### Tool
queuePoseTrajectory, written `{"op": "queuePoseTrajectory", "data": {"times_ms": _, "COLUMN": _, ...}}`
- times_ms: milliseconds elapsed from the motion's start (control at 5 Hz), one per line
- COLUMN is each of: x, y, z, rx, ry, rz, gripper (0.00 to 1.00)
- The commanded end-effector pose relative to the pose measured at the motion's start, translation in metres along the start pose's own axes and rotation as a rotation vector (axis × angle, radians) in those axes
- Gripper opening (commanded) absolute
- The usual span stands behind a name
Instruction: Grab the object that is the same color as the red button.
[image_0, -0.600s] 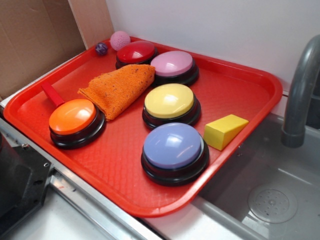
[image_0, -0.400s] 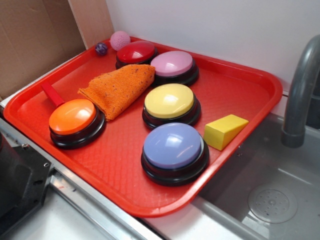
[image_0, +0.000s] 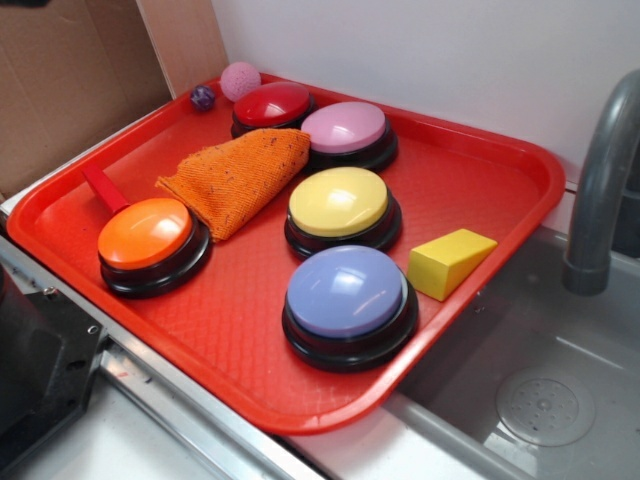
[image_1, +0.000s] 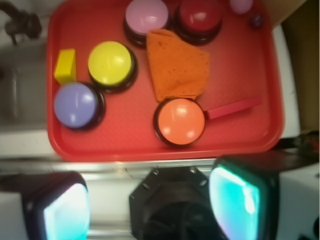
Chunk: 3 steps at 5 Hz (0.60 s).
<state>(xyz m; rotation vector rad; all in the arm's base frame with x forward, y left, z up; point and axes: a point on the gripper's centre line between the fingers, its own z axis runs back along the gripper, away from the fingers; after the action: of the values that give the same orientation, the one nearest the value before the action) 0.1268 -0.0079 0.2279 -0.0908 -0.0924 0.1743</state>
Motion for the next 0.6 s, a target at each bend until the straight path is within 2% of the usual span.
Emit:
{"op": "queuePoseTrajectory", "data": {"times_ms": 0, "x": 0.026, "y": 0.036, "z": -0.039, "rx": 0.026, "ry": -0.105, "rz": 0.395, "gripper": 1.00}}
{"op": "queuePoseTrajectory", "data": {"times_ms": 400, "x": 0.035, "y": 0.083, "z": -0.096, "rx": 0.005, "ry": -0.129, "rz": 0.778, "gripper": 1.00}}
